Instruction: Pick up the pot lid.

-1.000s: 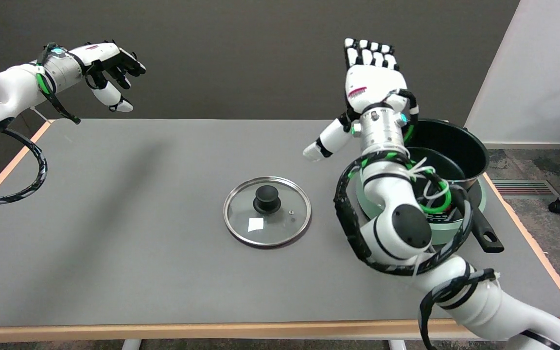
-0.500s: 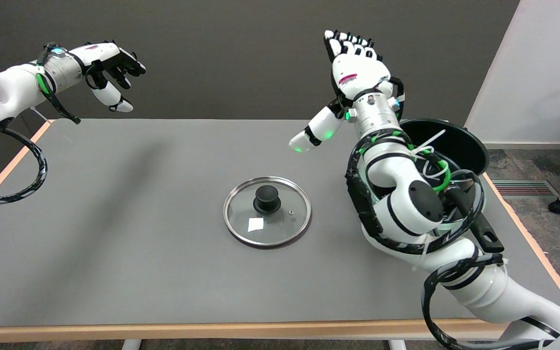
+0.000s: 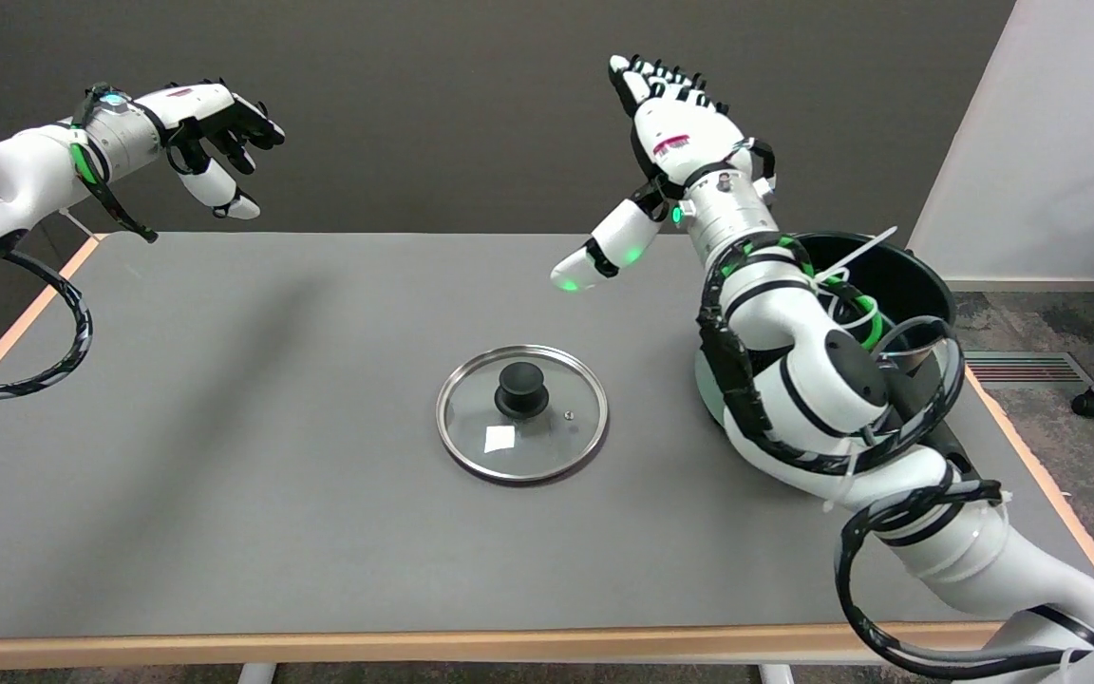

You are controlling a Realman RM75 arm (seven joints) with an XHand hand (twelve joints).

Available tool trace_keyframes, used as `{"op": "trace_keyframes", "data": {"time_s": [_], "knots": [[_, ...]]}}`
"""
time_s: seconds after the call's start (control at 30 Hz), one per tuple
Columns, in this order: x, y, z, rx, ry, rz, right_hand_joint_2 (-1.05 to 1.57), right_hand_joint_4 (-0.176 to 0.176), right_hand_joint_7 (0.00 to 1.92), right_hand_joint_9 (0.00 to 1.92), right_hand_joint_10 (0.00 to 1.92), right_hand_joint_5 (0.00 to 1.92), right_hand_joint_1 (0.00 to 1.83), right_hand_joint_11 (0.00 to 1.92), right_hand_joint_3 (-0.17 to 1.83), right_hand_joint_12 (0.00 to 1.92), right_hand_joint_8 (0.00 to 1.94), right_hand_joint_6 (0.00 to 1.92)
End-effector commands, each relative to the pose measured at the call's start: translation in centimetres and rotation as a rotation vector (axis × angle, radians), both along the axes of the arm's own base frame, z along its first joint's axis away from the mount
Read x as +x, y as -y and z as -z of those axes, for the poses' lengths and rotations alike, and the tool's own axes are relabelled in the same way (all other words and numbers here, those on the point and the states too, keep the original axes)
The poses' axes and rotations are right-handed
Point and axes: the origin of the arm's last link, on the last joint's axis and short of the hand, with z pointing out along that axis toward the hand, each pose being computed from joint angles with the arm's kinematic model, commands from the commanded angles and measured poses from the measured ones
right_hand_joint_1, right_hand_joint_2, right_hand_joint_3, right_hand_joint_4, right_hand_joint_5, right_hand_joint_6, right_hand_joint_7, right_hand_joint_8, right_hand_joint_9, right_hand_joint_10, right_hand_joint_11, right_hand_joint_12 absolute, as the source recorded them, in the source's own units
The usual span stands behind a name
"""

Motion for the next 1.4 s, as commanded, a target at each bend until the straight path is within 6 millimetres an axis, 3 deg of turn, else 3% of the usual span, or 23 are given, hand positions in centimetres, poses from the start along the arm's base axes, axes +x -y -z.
{"op": "trace_keyframes", "data": {"time_s": [0.03,0.4,0.63,0.9,1.4], "knots": [[0.5,0.6,-0.2,0.194,0.178,-0.002,-0.34,0.014,0.04,0.04,0.04,0.04,1.0,0.04,0.59,0.04,0.04,0.04],[0.8,0.7,-0.2,0.256,0.208,0.003,-0.32,-0.019,0.04,0.04,0.04,0.04,1.03,0.04,0.55,0.04,0.04,0.04],[1.4,0.7,0.2,0.289,0.072,-0.015,-0.37,-0.028,0.04,0.04,0.04,0.04,1.05,0.04,0.61,0.04,0.04,0.04],[1.3,0.7,0.9,0.344,0.095,0.001,-0.46,-0.022,0.04,0.04,0.04,0.04,1.07,0.04,0.75,0.04,0.04,0.04],[1.2,0.4,1.9,0.416,-0.002,0.002,-0.48,-0.021,0.04,0.04,0.04,0.04,1.1,0.04,0.73,0.04,0.04,0.04]]}}
